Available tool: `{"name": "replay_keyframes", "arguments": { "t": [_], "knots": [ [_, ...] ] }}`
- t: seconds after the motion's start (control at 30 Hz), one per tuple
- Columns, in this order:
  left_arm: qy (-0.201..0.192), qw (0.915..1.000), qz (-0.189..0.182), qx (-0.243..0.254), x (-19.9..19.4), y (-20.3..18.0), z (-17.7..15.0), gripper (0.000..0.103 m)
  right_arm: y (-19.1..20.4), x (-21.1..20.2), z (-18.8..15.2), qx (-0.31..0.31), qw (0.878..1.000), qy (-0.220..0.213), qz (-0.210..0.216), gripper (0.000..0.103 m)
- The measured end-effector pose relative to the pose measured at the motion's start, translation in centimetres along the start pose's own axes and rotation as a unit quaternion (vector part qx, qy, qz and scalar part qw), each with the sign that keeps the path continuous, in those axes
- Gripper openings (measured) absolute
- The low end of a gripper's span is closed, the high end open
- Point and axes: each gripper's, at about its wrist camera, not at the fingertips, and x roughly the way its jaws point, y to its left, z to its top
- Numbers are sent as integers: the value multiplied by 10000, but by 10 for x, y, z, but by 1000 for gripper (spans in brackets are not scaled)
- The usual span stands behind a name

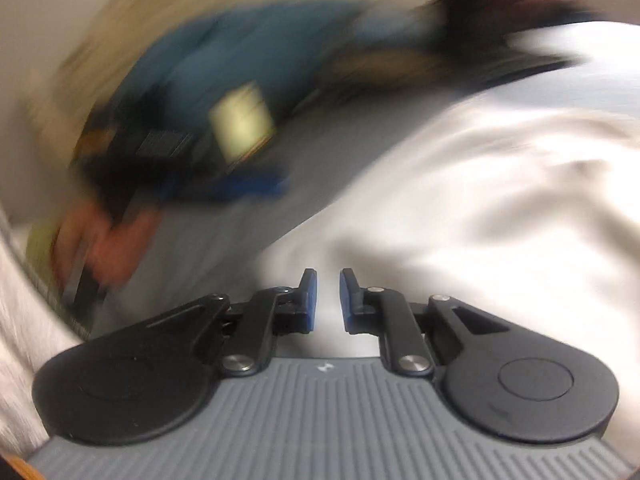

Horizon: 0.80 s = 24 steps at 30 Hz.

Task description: Fold clothes

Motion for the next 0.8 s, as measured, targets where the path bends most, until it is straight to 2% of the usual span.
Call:
{"name": "replay_keyframes", "arguments": {
  "t": [0.07, 0.13, 0.3, 0.43, 0.47, 0.53, 0.6, 0.63, 0.7, 0.73, 0.8],
  "knots": [
    [182, 9993, -11, 333, 21, -20, -2, 40, -31, -44, 5, 506, 9960, -543, -500, 13],
    [366, 9967, 102, 719, 29, -31, -14, 40, -54, -85, -5, 833, 9871, -908, -1018, 13],
    [669, 9834, 850, 1458, 39, -44, -42, 37, -108, -159, -28, 1376, 9580, -1178, -2223, 13],
    [622, 9822, 953, 1493, 45, -46, -42, 37, -139, -184, -28, 1454, 9490, -1132, -2559, 13],
    [619, 9816, 983, 1513, 46, -47, -43, 37, -148, -187, -28, 1434, 9500, -1035, -2573, 13],
    [608, 9802, 1043, 1570, 50, -47, -45, 37, -171, -177, -22, 1312, 9518, -595, -2708, 12],
    [606, 9791, 1085, 1610, 44, -47, -46, 37, -190, -166, -18, 1183, 9534, -302, -2759, 5],
    [602, 9788, 1101, 1619, 44, -48, -47, 37, -200, -167, -15, 1179, 9535, -313, -2757, 1],
    [583, 9791, 1118, 1596, 44, -48, -47, 37, -217, -178, -8, 1427, 9427, -616, -2953, 1],
    [573, 9793, 1124, 1583, 43, -49, -48, 37, -225, -183, -4, 1569, 9355, -782, -3069, 2],
    [561, 9794, 1144, 1565, 43, -49, -48, 37, -224, -185, 1, 1537, 9360, -869, -3046, 8]
  ]
}}
